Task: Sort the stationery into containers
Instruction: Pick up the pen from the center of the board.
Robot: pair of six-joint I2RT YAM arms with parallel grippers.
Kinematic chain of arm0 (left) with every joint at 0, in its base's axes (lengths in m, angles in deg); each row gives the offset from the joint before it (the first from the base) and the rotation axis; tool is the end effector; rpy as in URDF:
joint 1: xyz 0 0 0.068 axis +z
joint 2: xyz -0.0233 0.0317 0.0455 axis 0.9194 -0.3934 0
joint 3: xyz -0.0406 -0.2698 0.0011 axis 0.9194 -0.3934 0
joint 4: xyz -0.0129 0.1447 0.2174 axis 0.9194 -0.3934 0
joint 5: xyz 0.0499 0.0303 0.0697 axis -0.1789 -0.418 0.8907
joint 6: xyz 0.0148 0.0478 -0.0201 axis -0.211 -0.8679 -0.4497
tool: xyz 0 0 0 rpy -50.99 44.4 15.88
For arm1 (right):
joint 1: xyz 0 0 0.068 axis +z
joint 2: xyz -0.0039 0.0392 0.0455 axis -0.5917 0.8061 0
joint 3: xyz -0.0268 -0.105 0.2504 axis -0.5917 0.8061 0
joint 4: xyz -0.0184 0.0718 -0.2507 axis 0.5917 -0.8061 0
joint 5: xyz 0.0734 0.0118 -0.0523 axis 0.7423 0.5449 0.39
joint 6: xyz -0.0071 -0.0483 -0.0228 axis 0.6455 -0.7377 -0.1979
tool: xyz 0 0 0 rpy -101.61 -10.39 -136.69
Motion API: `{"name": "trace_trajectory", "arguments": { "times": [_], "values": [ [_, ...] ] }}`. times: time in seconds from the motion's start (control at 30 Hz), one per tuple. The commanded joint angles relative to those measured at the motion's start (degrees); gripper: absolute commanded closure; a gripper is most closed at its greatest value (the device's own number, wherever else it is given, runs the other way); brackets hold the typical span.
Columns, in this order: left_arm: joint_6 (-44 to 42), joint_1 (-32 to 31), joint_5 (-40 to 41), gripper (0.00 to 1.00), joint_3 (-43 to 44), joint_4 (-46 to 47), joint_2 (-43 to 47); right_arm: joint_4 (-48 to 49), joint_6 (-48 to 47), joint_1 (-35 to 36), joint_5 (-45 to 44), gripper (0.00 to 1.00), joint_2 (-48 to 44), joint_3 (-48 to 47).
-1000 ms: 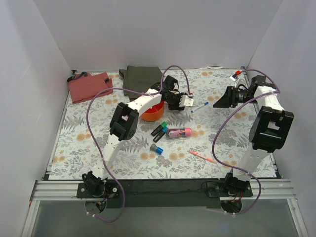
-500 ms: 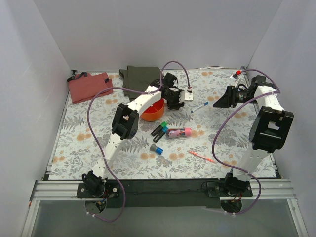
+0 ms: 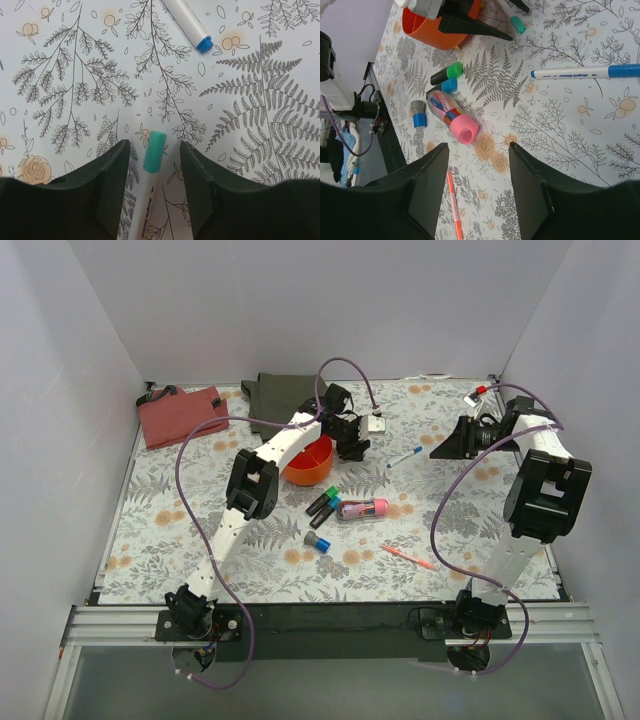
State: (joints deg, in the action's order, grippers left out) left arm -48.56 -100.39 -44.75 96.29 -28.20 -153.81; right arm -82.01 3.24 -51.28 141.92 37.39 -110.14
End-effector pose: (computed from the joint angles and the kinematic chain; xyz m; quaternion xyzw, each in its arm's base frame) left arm 0.4573 -0.3287 0.1501 0.4489 0.8018 -0.3382 0.2032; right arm 0.3699 -0.0660 0.2285 -0.1784 0.8237 0.4476 0.2987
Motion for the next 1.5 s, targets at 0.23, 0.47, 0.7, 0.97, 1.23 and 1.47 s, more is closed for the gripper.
{"name": "trace_trajectory", "arguments": {
  "times": [0.23,0.47,0.7,0.97,1.23,1.47],
  "values": [
    [4.1,0.1,-2.0,0.68,-2.1,-5.2,-5.0,-1.2,1.7,-0.5,3.2,0.42,2.2,-3.5],
    [2.1,0.0,-1.1,0.81,-5.0,-5.8,-4.3,-1.1,2.6,-0.5,3.3,0.44,2.9,-4.9],
    [4.2,-0.4,0.1,0.94,-10.5,7.5,1.9,-1.3,2.9,-0.5,2.6,0.46,0.1,-5.3],
    [6.3,-1.1,-0.2,1.00,-11.3,13.8,6.8,-1.4,2.4,-1.2,1.8,0.47,-5.3,-4.2],
    [15.8,-1.5,-0.5,1.00,-18.9,42.1,12.4,-1.3,1.3,-1.8,1.3,0.48,-12.6,2.4],
    [25.8,-1.8,-0.9,1.00,-15.7,64.1,12.5,-1.5,1.5,-1.9,-1.6,0.48,-21.3,6.2]
  ]
}}
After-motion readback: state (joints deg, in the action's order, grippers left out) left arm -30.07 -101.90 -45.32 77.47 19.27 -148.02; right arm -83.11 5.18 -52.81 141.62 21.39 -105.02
